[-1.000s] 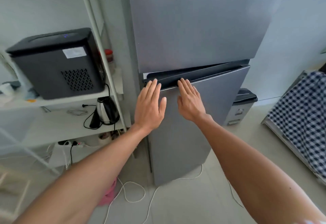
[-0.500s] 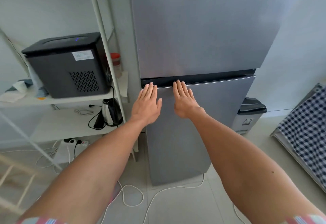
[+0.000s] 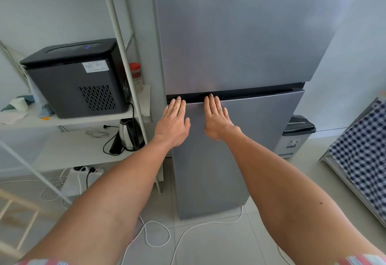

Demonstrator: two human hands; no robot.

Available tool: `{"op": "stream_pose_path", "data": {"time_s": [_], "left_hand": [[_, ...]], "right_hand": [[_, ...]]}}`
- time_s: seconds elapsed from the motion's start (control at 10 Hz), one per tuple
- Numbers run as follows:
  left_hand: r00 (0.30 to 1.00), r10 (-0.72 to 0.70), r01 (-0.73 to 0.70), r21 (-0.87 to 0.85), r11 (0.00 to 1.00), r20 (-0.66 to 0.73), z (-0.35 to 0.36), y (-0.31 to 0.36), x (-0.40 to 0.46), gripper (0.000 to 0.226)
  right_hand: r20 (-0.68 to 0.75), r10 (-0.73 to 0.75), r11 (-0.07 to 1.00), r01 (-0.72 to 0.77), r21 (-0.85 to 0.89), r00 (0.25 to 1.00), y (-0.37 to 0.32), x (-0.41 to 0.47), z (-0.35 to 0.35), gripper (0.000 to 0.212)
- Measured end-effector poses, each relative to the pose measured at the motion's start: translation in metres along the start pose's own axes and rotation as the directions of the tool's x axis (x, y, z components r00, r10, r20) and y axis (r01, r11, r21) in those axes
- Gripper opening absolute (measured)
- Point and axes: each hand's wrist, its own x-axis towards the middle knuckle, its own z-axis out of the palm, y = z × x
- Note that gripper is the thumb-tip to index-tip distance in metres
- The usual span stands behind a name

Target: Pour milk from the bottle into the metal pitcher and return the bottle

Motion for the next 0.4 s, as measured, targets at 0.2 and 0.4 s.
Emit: {"op": "stream_pose_path", "data": {"time_s": [0.2, 0.4], "left_hand": [[0.999, -0.016, 0.02, -0.082, 0.996, 0.044, -0.003, 0.0, 0.0, 0.065], [1.0, -0.019, 0.01, -0.485, 0.874, -0.013, 0.002, -0.009, -0.039, 0.062]], "right_hand": [[-0.088, -0.018, 0.987, 0.032, 0.155, 0.996, -0.001, -0.011, -0.013, 0.08], [-0.413, 0.288, 0.683, 0.117, 0.721, 0.864, -0.004, -0.064, -0.033, 0.037]]}}
